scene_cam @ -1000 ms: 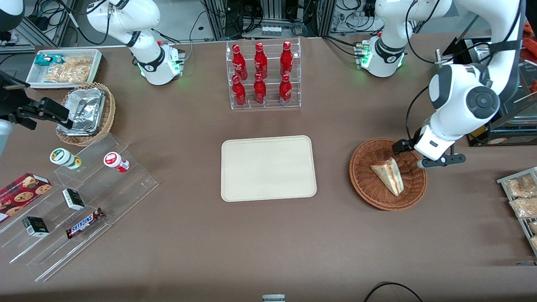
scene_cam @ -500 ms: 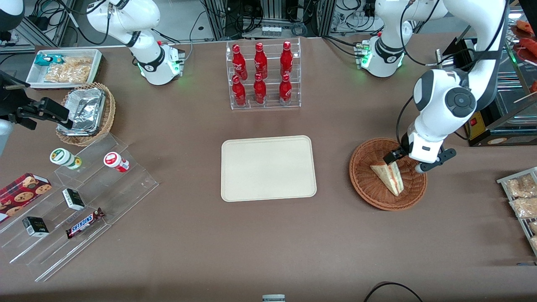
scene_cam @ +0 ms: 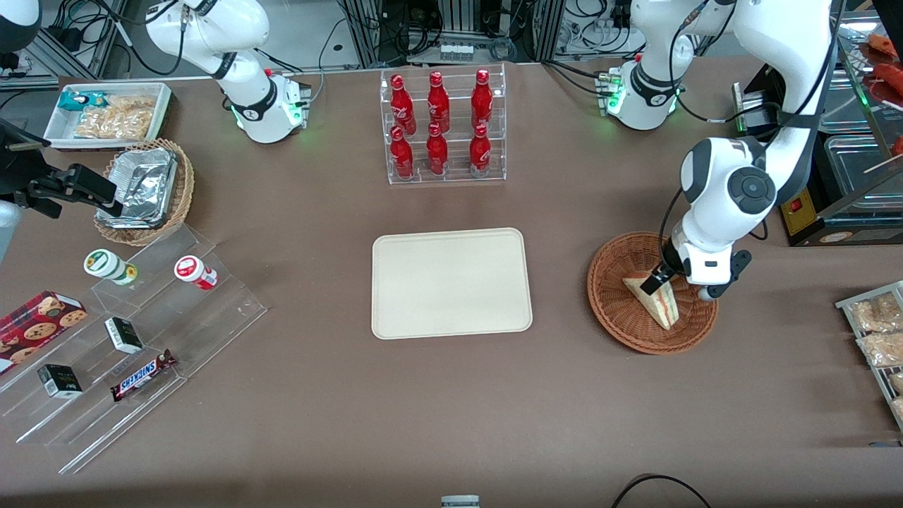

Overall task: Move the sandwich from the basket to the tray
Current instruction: 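Close the left gripper on the wrapped sandwich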

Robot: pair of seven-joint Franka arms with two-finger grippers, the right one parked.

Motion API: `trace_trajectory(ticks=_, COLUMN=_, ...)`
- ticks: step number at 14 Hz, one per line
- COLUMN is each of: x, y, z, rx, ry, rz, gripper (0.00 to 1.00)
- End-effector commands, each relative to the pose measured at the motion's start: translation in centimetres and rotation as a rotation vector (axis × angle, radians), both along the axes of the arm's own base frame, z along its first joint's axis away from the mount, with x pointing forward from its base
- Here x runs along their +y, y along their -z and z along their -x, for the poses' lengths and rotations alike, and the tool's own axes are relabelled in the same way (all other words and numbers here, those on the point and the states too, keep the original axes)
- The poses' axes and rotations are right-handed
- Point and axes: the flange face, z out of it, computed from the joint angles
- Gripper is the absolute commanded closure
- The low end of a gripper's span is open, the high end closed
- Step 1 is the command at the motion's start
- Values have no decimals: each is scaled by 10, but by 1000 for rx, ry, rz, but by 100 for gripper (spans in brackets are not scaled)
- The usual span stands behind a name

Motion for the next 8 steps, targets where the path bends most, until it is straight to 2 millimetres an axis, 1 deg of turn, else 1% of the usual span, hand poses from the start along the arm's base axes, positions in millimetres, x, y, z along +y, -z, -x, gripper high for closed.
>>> trace_trajectory(ticks=1, x=-3, y=18, z=-5, rx=7, ry=-8, rz=0, gripper=0)
trace_trajectory(ticks=2, x=-4, y=18, z=-7, rx=5, ry=18, rz=-1, gripper=2)
trace_trajectory(ticks=3, x=-3, y=17, z=-8, rx=3, ry=36, rz=-1, gripper=8)
trace_trajectory(ticks=4, x=-3, y=19, z=-7, rx=7, ry=30, rz=-1, gripper=20)
trace_trajectory(ticks=5, x=-3, y=19, z=-7, rx=9, ry=20, rz=0, gripper=41)
trace_trajectory(ticks=6, x=-3, y=18, z=-7, rx=11, ry=14, rz=0, gripper=65)
trace_trajectory(ticks=7, x=-3, y=17, z=-8, rx=8, ry=13, rz=2, gripper=84)
trace_trajectory(ticks=8, x=-5, y=12, z=-13, rx=-1, ry=17, rz=3, gripper=85)
